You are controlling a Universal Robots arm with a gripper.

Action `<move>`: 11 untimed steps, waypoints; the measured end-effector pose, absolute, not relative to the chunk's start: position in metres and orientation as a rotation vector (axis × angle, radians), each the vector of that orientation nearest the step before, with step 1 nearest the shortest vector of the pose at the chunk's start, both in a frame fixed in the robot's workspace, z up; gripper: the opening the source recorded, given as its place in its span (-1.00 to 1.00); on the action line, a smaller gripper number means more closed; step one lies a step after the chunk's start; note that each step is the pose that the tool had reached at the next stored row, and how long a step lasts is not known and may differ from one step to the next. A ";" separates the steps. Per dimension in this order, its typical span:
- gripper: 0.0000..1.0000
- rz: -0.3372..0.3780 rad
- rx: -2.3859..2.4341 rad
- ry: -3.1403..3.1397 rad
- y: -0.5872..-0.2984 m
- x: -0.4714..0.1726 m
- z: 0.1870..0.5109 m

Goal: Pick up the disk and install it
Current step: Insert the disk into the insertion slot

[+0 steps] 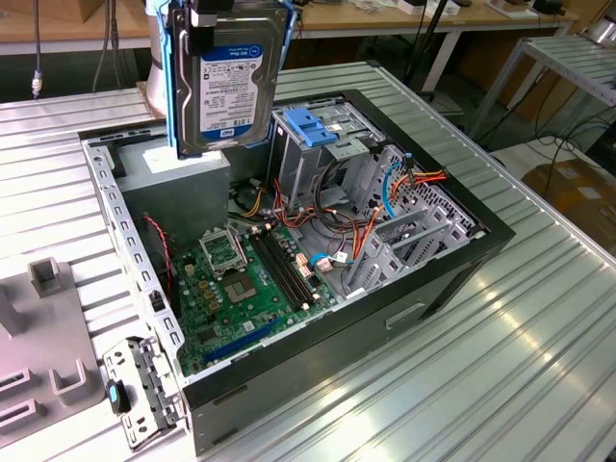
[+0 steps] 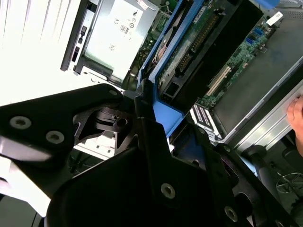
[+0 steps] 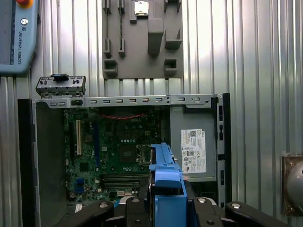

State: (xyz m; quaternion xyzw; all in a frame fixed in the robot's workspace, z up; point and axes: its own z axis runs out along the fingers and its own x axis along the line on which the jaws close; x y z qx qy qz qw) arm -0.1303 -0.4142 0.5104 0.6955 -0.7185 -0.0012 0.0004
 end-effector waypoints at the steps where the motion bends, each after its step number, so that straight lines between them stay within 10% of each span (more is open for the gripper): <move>1: -0.26 -0.004 2.184 -2.257 -0.415 -0.130 0.510; 11: -0.26 -0.004 2.184 -2.257 -0.421 -0.130 0.510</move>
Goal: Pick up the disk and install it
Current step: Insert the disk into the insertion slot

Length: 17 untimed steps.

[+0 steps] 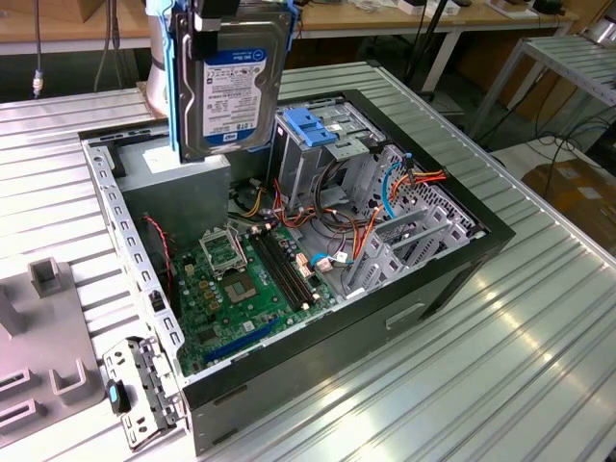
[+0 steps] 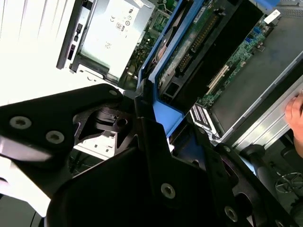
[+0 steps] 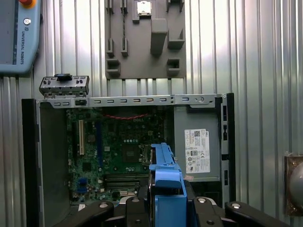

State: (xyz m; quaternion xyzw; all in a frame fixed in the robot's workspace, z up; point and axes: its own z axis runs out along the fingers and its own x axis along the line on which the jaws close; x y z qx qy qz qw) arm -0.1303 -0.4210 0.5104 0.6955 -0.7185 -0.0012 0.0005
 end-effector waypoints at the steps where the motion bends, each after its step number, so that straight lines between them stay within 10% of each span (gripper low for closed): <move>1: -0.26 -0.004 2.184 -2.257 -0.422 -0.130 0.510; 17: -0.26 -0.004 2.184 -2.257 -0.429 -0.130 0.510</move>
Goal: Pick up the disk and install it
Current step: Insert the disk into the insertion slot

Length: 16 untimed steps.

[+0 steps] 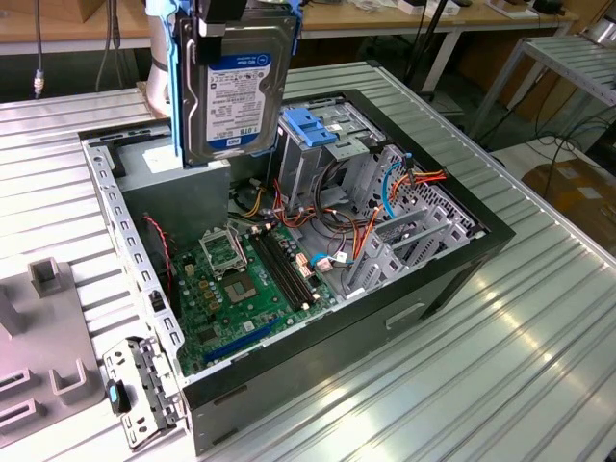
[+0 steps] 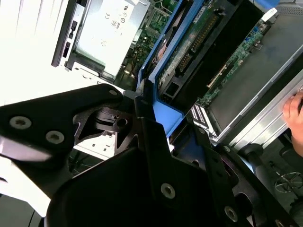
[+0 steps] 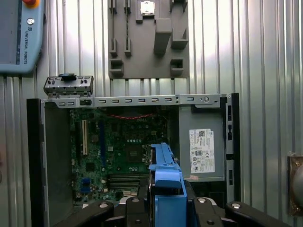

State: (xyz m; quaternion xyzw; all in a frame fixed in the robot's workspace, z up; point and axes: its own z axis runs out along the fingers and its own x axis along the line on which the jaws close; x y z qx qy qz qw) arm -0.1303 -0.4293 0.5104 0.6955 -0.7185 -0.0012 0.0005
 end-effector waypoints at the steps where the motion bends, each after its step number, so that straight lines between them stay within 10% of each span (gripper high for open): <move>1: -0.26 -0.004 2.184 -2.257 -0.430 -0.130 0.510; 16: -0.26 -0.004 2.184 -2.257 -0.434 -0.128 0.510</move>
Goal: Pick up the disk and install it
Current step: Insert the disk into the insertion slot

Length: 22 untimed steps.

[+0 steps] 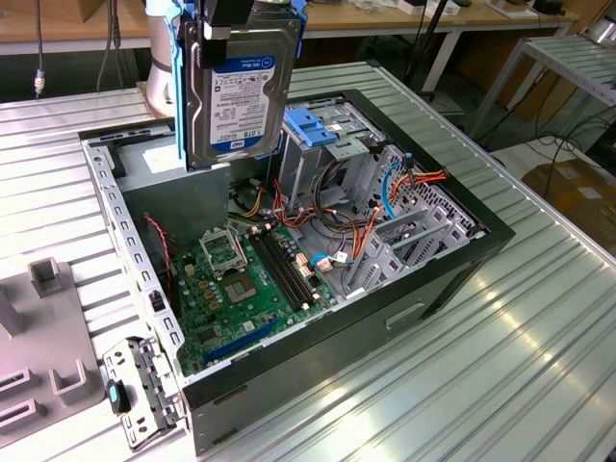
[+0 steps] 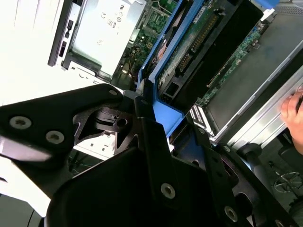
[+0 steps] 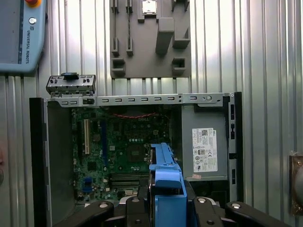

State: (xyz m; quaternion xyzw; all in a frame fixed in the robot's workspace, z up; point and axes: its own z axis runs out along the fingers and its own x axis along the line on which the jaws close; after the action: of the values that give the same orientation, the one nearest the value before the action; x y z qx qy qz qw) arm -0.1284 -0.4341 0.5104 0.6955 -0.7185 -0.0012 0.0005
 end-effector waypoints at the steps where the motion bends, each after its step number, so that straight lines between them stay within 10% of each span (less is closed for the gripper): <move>1: -0.26 -0.004 2.184 -2.257 -0.434 -0.128 0.510; 22: -0.26 -0.004 2.184 -2.257 -0.435 -0.124 0.510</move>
State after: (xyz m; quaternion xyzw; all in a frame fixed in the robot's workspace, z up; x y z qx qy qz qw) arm -0.1243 -0.4348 0.5104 0.6955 -0.7185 -0.0012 0.0005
